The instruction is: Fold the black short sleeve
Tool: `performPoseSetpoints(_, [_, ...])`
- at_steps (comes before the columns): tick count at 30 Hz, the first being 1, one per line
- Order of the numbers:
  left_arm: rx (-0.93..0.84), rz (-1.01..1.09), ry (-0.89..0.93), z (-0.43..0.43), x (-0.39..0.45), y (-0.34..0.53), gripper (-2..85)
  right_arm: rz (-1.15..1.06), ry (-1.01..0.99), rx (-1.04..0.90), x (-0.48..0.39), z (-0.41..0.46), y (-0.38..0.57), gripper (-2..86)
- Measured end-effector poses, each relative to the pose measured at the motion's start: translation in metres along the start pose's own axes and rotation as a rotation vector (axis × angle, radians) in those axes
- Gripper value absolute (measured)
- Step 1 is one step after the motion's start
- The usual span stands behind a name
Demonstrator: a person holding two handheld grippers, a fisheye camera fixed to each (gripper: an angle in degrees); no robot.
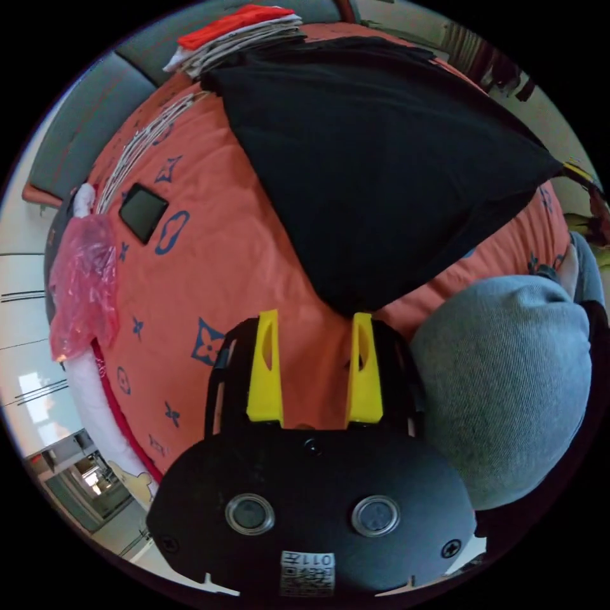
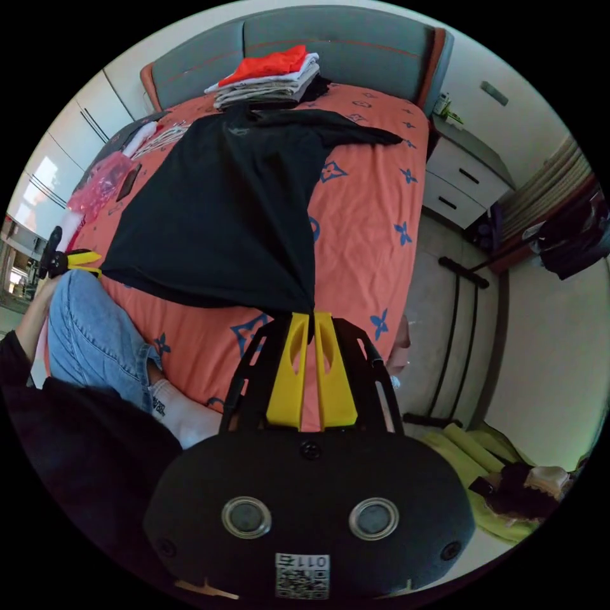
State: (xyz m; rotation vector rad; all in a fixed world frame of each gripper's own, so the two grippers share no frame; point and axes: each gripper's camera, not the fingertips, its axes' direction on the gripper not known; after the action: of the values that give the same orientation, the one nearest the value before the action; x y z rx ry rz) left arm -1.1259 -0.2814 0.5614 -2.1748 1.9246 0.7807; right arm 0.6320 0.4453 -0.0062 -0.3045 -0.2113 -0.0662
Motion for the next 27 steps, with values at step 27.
performPoseSetpoints(27, [0.0, 0.33, -0.261, -0.175, 0.146, -0.08, 0.1, -0.086, -0.136, -0.055, 0.033, -0.103, -0.004, 2.5])
